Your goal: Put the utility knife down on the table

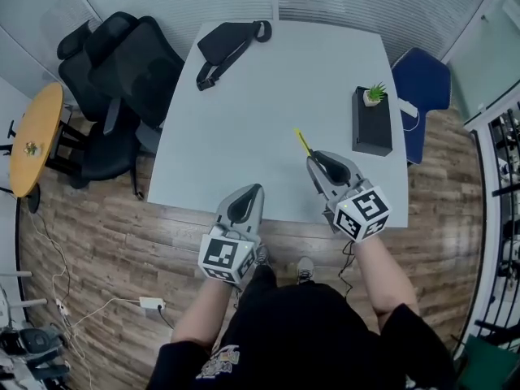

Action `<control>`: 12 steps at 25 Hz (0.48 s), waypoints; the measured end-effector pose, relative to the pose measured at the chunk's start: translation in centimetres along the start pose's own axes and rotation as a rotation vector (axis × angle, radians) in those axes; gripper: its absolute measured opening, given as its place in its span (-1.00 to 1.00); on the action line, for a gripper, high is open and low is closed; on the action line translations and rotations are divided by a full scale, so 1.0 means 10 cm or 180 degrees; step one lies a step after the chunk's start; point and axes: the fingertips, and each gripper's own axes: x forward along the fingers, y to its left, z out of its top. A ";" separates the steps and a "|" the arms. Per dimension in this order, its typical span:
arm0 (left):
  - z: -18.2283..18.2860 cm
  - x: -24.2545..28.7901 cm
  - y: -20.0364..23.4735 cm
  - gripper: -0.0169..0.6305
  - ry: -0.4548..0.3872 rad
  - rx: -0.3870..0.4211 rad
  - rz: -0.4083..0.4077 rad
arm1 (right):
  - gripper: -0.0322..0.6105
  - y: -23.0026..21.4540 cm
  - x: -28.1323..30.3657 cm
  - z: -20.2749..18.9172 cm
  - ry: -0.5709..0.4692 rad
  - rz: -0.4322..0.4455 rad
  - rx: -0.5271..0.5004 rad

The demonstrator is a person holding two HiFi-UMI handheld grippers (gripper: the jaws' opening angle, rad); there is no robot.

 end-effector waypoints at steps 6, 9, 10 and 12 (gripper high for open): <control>-0.09 0.17 0.29 -0.93 0.0105 0.0024 -0.0110 | -0.68 -0.08 0.37 -0.13 0.0089 -0.0095 0.0059; -0.14 0.24 0.42 -0.93 0.0156 0.0026 -0.0146 | -0.68 -0.12 0.54 -0.23 0.0161 -0.0135 0.0095; -0.15 0.26 0.46 -0.93 0.0171 0.0027 -0.0158 | -0.68 -0.13 0.60 -0.28 0.0189 -0.0147 0.0107; -0.20 0.30 0.55 -0.93 0.0197 0.0030 -0.0179 | -0.68 -0.15 0.71 -0.38 0.0251 -0.0173 0.0128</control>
